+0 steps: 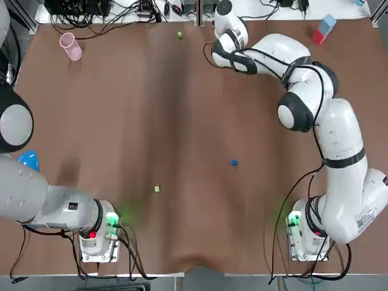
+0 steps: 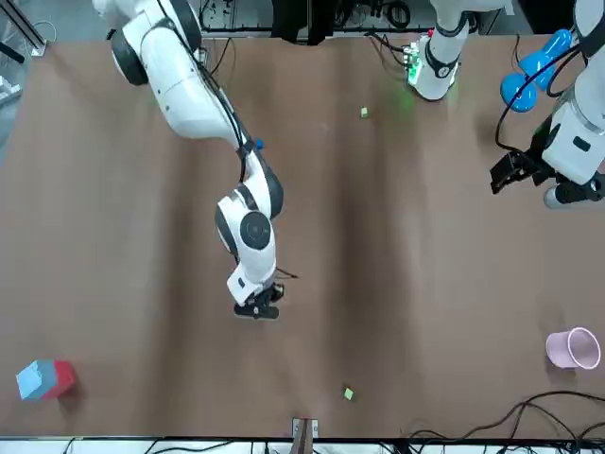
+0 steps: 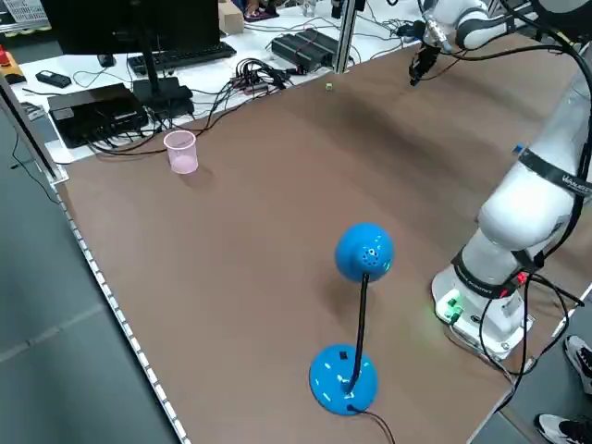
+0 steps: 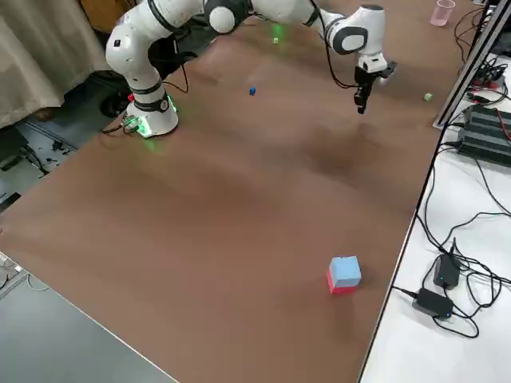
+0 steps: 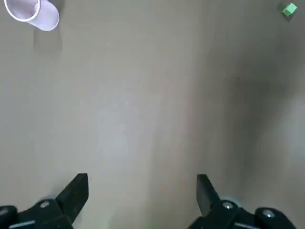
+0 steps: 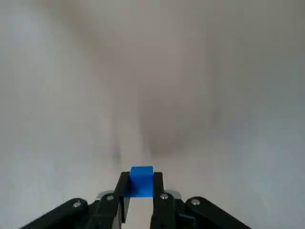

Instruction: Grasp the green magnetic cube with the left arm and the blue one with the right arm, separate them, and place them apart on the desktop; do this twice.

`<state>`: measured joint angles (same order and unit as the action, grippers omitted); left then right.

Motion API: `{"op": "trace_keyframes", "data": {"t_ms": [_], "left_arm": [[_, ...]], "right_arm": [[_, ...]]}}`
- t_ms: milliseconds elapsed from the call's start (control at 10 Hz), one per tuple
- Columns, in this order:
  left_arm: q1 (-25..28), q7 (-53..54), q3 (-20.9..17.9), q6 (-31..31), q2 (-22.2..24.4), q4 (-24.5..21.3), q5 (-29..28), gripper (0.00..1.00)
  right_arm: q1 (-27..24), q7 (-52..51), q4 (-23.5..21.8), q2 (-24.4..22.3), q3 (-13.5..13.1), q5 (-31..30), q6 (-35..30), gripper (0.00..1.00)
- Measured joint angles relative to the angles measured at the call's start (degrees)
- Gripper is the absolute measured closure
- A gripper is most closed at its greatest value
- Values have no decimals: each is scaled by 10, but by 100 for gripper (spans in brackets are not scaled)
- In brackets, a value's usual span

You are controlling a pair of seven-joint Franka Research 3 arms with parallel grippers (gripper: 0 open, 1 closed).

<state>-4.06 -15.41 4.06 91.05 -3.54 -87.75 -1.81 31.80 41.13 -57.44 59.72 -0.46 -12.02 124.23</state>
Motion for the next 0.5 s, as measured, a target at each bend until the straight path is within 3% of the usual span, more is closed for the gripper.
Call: {"op": "trace_keyframes", "data": {"t_ms": [300, 500], "left_arm": [[0, 1, 1, 2, -5, 0, 2, 0], [0, 1, 1, 6, -9, 1, 9, 0]], "right_arm": [[-7, -3, 130, 78, -5, -3, 12, 77], [-35, -9, 158, 95, -5, -3, 55, 77]]}}
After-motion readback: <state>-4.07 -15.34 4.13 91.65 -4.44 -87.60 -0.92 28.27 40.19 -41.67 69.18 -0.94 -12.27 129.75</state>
